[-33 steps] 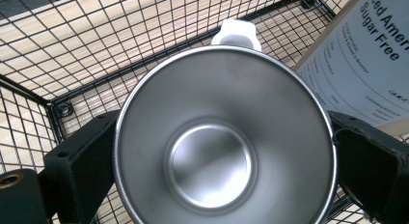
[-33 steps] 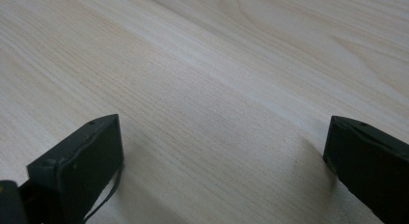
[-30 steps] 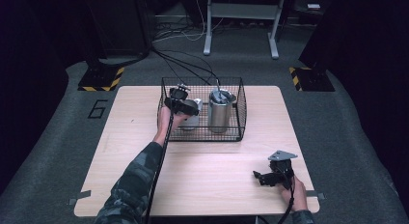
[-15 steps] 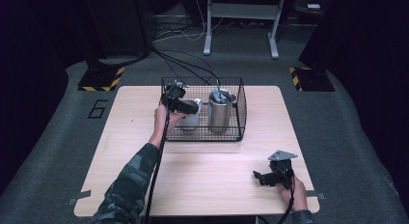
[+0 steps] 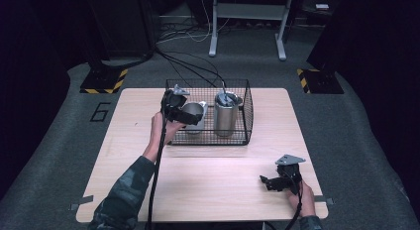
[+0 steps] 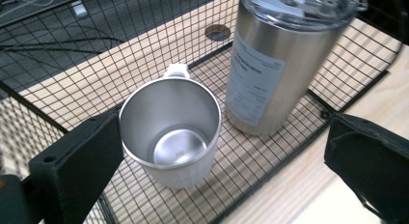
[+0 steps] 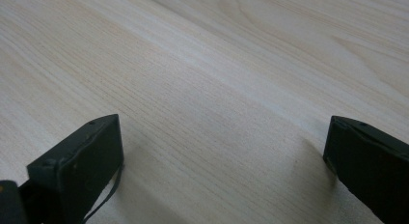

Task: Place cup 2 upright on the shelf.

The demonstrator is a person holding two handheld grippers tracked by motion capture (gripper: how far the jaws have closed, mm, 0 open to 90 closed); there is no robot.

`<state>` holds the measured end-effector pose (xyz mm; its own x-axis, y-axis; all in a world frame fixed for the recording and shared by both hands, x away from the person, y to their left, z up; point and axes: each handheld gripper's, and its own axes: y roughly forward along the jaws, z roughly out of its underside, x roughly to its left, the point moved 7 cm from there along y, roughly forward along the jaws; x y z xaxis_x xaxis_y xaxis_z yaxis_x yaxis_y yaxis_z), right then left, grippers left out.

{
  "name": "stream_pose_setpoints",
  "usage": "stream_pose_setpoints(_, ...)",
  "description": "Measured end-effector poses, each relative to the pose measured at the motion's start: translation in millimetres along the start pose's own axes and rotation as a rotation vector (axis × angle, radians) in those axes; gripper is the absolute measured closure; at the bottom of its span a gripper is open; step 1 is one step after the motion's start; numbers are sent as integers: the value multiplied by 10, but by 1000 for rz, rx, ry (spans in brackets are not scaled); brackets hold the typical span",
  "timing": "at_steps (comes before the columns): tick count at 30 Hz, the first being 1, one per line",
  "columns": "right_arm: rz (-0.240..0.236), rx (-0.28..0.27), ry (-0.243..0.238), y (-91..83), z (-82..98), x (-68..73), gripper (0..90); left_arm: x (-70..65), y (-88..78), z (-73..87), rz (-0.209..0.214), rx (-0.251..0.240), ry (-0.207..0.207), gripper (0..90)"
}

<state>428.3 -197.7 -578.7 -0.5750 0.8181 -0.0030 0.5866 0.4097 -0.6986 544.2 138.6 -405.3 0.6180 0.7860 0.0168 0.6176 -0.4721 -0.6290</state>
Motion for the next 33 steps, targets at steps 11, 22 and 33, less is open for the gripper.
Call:
stream_pose_setpoints(11,0,1,0,-2,1,0,0,-63,-367,269,-14,-46,17,1)
stream_pose_setpoints(22,4,2,-1,-3,3,-3,0,-113,-633,597,-51,-80,33,2)
stream_pose_setpoints(33,8,-2,12,-4,4,9,0,16,-819,1166,-118,-53,16,2)
